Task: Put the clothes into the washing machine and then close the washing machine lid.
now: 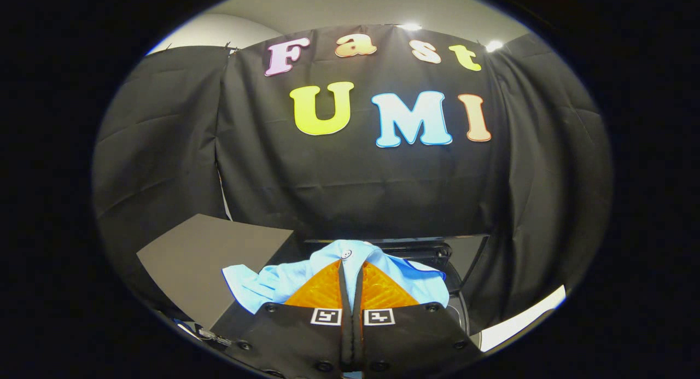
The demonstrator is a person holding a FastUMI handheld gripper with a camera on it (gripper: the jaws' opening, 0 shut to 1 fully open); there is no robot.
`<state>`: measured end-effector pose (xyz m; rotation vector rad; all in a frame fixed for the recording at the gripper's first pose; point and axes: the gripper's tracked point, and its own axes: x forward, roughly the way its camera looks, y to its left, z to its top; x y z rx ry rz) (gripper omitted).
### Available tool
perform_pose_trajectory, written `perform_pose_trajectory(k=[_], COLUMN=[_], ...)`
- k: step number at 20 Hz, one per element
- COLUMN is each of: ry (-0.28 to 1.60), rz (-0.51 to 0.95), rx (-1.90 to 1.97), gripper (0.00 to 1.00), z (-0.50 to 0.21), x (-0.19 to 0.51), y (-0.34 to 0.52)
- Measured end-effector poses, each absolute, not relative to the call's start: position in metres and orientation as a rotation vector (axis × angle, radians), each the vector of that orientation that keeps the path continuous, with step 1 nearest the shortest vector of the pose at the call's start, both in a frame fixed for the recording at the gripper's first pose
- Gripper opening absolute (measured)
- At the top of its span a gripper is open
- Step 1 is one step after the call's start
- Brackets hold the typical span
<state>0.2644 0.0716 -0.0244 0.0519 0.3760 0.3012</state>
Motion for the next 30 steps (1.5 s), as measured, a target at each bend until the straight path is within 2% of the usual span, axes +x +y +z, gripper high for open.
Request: perform_pose_trajectory(k=[16,30], ry=[0.433,0.542], rz=[0.288,0.257], rx=[0.056,-0.008], gripper=[0.01,0.02], z=[-0.082,-0.164], x=[0.275,0.280], y=[0.040,0.036])
